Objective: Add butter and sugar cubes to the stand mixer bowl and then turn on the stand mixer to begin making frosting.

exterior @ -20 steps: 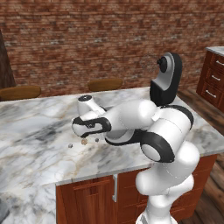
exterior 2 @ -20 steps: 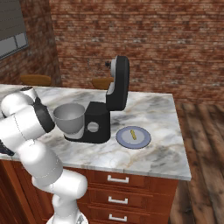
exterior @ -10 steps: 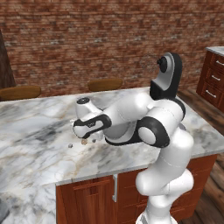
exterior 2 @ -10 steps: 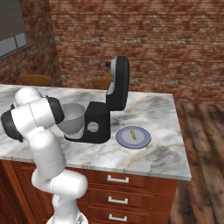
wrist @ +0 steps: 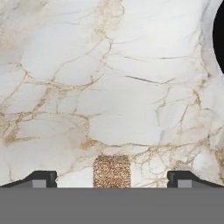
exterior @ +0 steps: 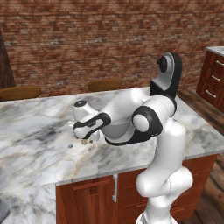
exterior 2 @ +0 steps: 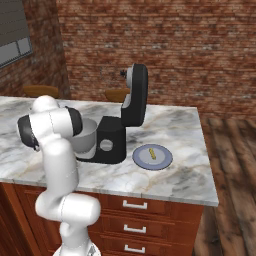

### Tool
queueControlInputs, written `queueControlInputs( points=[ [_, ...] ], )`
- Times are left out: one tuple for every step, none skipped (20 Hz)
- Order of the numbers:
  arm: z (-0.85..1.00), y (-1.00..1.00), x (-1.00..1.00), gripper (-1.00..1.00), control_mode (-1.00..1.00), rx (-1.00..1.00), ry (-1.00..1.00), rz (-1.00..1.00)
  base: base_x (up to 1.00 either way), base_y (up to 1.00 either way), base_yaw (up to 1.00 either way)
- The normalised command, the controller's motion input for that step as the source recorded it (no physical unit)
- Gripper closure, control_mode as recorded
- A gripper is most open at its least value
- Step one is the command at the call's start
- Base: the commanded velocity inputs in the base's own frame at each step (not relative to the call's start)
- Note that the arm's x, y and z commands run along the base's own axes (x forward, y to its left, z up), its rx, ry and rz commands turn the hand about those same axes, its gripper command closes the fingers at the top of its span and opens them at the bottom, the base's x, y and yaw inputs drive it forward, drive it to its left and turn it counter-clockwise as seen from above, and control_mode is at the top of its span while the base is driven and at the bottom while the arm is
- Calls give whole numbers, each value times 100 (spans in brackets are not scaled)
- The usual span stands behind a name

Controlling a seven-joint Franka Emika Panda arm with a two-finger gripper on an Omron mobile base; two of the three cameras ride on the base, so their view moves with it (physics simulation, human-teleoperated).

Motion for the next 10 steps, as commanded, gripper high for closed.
queueControlInputs(
  points=[
    [-21,9,27,-100,-100,0,0,0,0,0,0],
    [-21,9,27,-100,-100,0,0,0,0,0,0],
    [-21,4,24,-100,-100,0,1,0,0,0,0],
    [-25,0,16,-100,-100,0,1,0,0,0,0],
    [-25,0,0,-100,-100,0,0,0,0,0,0],
    [-24,0,0,-100,-100,0,0,0,0,0,0],
    [-24,0,0,100,-100,0,0,0,0,0,0],
    [-17,0,0,100,-100,0,0,-1,0,0,0],
    [-15,0,0,100,-100,0,0,-3,0,0,0],
    [-9,0,-1,100,-100,0,0,-4,0,0,0]
  ],
)
